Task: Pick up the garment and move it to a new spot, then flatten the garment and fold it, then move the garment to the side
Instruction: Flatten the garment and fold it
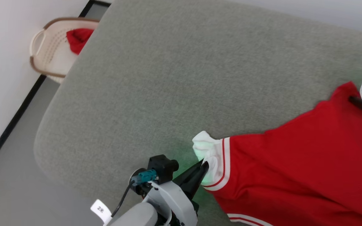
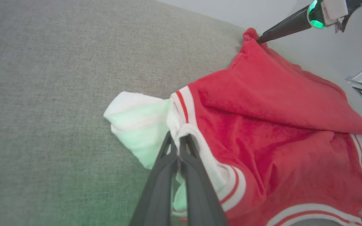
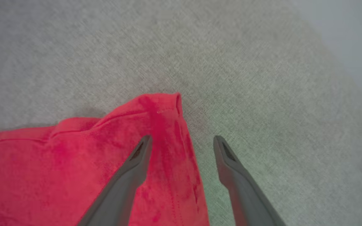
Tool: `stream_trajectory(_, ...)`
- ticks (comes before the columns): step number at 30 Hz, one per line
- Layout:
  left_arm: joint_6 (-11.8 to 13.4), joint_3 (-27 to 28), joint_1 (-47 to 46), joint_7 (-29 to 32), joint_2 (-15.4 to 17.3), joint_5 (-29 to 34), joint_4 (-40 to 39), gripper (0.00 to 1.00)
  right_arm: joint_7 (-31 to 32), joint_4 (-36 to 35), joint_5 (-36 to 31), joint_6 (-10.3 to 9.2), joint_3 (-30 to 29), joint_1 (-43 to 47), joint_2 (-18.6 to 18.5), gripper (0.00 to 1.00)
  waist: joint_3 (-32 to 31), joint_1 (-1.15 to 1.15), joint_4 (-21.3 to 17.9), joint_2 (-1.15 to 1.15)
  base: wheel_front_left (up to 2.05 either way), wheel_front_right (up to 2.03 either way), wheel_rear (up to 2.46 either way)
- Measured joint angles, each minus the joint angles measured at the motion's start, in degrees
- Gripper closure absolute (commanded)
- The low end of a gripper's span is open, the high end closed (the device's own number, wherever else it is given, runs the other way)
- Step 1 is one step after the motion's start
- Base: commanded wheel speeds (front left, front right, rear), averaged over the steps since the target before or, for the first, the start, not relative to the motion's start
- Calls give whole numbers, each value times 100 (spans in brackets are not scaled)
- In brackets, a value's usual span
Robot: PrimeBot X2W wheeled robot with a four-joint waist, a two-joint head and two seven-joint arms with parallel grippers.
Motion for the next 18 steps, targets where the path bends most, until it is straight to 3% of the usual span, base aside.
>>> stream_trajectory(6,-57,-63,-127,-122,-115,-44,229,100,341,594,335,0,252,-270,56,0,241,0,241,0,0,0,0)
stream_trajectory(7,-60,-71,-130,-142,-126,-49,259,100,442,694,405,0,265,-305,73,63,268,0,272,0,0,0,0)
stream_trajectory(8,-68,-76,-132,-146,-132,-52,289,100,535,742,470,0,287,-346,79,100,292,0,298,0,0,0,0)
stream_trajectory(18,-105,-118,-225,-249,-154,-142,530,100,667,1120,600,3,436,-621,223,100,319,0,279,0,0,0,0)
